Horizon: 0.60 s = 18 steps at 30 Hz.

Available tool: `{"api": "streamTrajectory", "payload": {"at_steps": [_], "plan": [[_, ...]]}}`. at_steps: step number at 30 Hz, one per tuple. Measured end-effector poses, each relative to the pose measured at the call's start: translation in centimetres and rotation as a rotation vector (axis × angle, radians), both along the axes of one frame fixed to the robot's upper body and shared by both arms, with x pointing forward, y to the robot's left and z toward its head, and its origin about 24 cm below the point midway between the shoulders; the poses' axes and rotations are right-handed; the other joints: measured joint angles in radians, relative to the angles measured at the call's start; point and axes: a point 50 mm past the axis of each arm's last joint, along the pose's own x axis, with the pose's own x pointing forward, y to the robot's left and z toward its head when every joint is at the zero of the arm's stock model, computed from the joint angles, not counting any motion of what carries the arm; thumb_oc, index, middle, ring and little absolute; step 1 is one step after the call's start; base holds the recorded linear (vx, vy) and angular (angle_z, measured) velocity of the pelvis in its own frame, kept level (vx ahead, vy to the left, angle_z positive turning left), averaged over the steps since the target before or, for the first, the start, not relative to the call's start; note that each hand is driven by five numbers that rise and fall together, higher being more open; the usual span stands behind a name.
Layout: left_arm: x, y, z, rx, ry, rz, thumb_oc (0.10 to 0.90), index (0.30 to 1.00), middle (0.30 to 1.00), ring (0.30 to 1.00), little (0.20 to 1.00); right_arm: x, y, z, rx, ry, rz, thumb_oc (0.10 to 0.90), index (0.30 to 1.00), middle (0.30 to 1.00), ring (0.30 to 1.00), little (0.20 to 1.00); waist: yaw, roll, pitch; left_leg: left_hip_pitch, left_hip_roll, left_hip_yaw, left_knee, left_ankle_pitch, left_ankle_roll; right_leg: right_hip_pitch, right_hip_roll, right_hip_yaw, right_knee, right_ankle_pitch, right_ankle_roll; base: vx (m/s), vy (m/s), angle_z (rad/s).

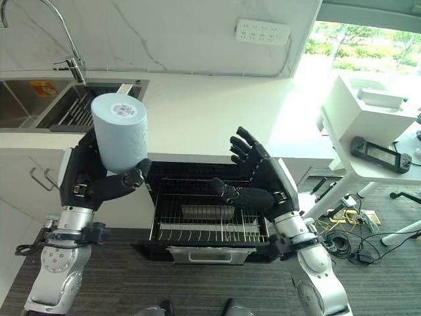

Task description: Place the dishes in the dishwasher.

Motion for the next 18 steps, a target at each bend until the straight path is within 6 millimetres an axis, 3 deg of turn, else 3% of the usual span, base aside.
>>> {"api": "streamTrajectory", "payload": {"at_steps": [3,7,12,18], "plan": [[0.5,-1.7,-2.2,0.138,0.072,-0.049,0.400,0.300,0.300,0.300,0.300,0.3,1.4,0.4,0.062,-0.001,0.127,0.800,0.900,0.900,0.900,0.900,-0.006,-0.014,-0.010,0.005,-0.001,0.009,-0.004,-0.009,-0.005,0.008,0.001,0.011,-0.019,0.006,0.009,0.00,0.000,-0.07],[1.1,-3.0,-1.6,0.243,0.004,-0.030,0.400,0.300,0.300,0.300,0.300,0.5,2.6,0.7,0.093,-0.005,0.189,0.800,0.900,0.900,0.900,0.900,-0.005,-0.017,-0.014,0.011,0.002,0.016,-0.002,-0.008,-0.003,0.011,0.002,0.016,-0.023,0.012,0.009,0.01,-0.013,-0.05],[1.3,-4.4,-2.9,0.359,0.000,-0.039,0.400,0.300,0.300,0.300,0.300,0.7,3.6,-0.5,0.152,0.064,0.195,0.800,0.900,0.900,0.900,0.900,-0.006,-0.022,-0.039,0.019,0.006,0.025,-0.003,-0.012,-0.002,0.015,0.007,0.026,-0.025,0.014,0.012,0.02,-0.018,-0.06],[1.3,-4.3,-3.1,0.368,-0.012,-0.024,0.400,0.300,0.300,0.300,0.300,1.1,3.8,-1.1,0.167,0.098,0.161,0.800,0.900,0.900,0.900,0.900,-0.008,-0.023,-0.040,0.021,0.007,0.027,-0.002,-0.012,-0.002,0.015,0.008,0.029,-0.025,0.014,0.012,0.01,-0.001,0.00]]}}
